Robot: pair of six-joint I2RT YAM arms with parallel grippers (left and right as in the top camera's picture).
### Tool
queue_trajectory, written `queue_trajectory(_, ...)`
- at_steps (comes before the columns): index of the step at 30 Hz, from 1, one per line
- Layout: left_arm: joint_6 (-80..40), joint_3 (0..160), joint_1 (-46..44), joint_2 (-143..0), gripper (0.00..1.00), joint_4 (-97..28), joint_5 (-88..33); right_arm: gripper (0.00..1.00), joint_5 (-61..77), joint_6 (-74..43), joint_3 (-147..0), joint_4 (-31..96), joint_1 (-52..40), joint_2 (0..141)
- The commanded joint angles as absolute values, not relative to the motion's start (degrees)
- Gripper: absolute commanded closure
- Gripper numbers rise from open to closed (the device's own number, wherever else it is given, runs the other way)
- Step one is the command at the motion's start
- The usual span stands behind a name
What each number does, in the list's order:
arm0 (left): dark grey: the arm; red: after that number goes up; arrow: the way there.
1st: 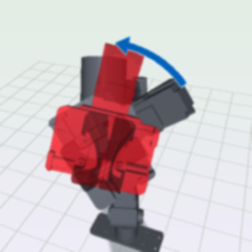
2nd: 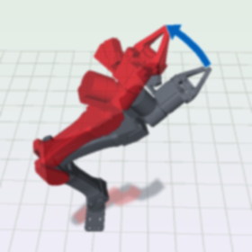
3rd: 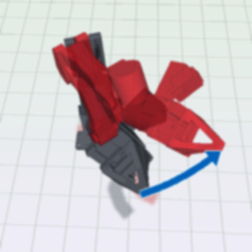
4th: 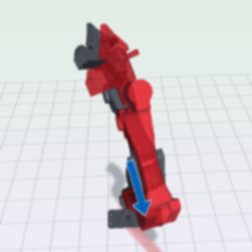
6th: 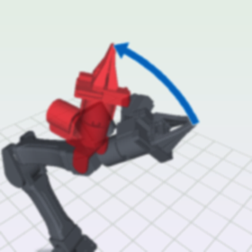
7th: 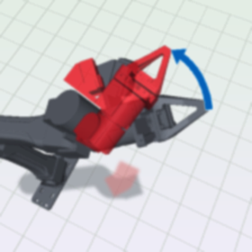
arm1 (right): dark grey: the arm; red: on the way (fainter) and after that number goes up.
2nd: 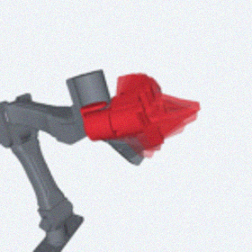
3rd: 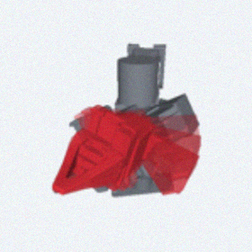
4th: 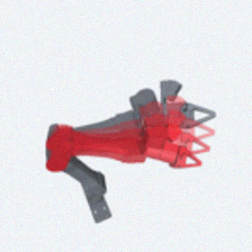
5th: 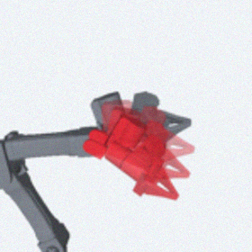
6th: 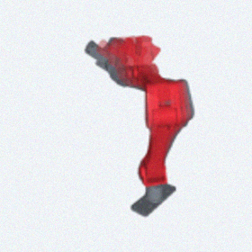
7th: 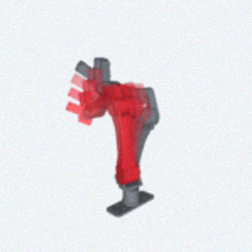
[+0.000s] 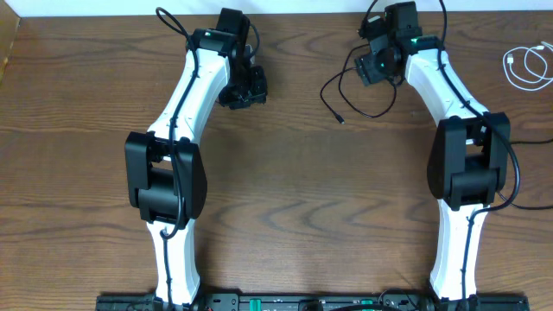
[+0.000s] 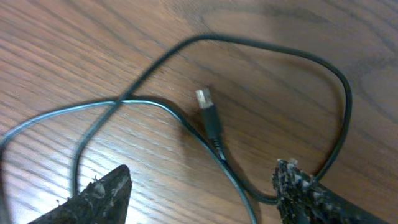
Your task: Untangle cables
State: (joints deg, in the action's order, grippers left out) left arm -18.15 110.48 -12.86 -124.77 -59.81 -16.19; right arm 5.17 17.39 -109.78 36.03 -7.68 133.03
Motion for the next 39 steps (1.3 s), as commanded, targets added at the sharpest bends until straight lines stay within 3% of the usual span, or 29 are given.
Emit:
queue_trajectory(1, -17.6, 110.1, -12.8, -125.5, 0.62, -60.2, -15.9, 0.32, 3.7, 24.1, -110.9, 35.4, -6.2, 136.4)
queue_trajectory(7, -17.7, 110.1, -12.8, -125.5, 0.62, -60.2, -15.9, 0.33, 4.0, 24.3, -110.9, 33.4, -4.5, 137.9)
queue_trajectory(21, -17.7, 110.1, -12.8, -125.5, 0.61, -60.1, -16.0, 0.45, 12.0, 24.3, -110.8, 33.4, -3.1, 138.9)
queue_trajectory(39, -17.7, 110.1, -12.8, -125.5, 0.61, -59.8, -16.0, 0.50, 12.4, 24.9, -105.2, 27.6, -3.8, 138.9)
